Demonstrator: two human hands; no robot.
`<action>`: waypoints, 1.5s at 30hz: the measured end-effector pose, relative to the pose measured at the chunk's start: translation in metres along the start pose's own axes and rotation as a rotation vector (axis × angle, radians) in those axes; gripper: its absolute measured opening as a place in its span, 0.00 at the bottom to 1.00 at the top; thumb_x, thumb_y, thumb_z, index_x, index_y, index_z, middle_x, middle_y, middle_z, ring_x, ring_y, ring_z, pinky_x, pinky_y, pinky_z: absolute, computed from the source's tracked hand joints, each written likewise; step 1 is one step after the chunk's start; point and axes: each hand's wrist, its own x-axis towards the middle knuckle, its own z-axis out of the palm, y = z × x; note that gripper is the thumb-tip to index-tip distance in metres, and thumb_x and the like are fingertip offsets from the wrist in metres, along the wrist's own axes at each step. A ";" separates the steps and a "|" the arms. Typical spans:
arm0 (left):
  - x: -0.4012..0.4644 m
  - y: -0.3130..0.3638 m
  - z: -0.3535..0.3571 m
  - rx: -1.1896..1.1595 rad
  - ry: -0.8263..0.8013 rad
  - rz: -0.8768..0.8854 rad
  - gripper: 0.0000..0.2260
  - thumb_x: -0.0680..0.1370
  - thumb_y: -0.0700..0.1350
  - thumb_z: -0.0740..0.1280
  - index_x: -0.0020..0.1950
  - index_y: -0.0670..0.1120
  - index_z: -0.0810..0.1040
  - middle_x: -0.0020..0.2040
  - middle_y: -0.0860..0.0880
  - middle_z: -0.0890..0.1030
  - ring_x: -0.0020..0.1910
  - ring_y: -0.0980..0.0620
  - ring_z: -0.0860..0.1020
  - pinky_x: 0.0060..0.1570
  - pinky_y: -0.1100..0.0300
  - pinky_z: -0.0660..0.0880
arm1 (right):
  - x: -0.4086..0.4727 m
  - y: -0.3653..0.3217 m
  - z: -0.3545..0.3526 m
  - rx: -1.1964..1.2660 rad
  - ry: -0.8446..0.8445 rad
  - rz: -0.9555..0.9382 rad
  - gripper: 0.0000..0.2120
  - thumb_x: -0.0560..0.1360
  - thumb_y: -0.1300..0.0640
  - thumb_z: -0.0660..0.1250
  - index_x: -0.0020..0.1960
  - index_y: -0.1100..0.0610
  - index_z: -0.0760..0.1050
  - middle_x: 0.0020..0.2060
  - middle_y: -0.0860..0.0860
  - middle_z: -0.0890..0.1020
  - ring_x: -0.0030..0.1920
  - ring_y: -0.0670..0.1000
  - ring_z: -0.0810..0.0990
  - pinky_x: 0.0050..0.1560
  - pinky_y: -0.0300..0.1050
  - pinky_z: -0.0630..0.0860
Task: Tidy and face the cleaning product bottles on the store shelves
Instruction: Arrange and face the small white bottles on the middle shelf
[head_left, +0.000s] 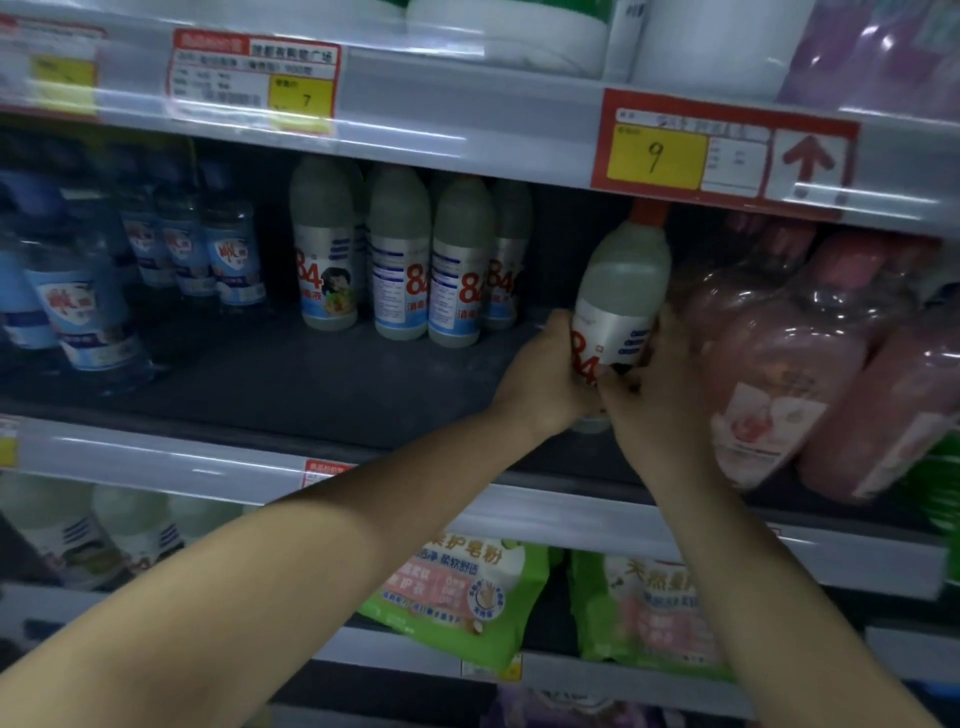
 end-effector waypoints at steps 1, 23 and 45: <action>0.003 -0.002 -0.002 0.008 0.043 -0.015 0.25 0.70 0.45 0.72 0.62 0.45 0.65 0.56 0.48 0.78 0.53 0.54 0.76 0.50 0.60 0.74 | 0.005 -0.002 0.004 0.017 -0.043 0.015 0.31 0.73 0.64 0.65 0.73 0.54 0.58 0.60 0.53 0.76 0.57 0.52 0.78 0.56 0.46 0.75; 0.055 -0.028 -0.048 0.424 0.122 -0.165 0.07 0.77 0.40 0.63 0.53 0.38 0.73 0.51 0.40 0.79 0.49 0.46 0.78 0.46 0.58 0.74 | 0.078 0.006 0.090 0.051 -0.195 0.181 0.21 0.75 0.56 0.66 0.64 0.62 0.68 0.58 0.59 0.78 0.57 0.57 0.78 0.48 0.42 0.71; 0.072 -0.080 -0.152 0.591 0.355 -0.307 0.27 0.72 0.58 0.67 0.66 0.44 0.70 0.64 0.44 0.76 0.61 0.45 0.74 0.53 0.59 0.72 | 0.077 0.000 0.107 0.004 -0.202 0.254 0.21 0.76 0.58 0.66 0.65 0.63 0.65 0.62 0.60 0.75 0.62 0.58 0.75 0.55 0.48 0.73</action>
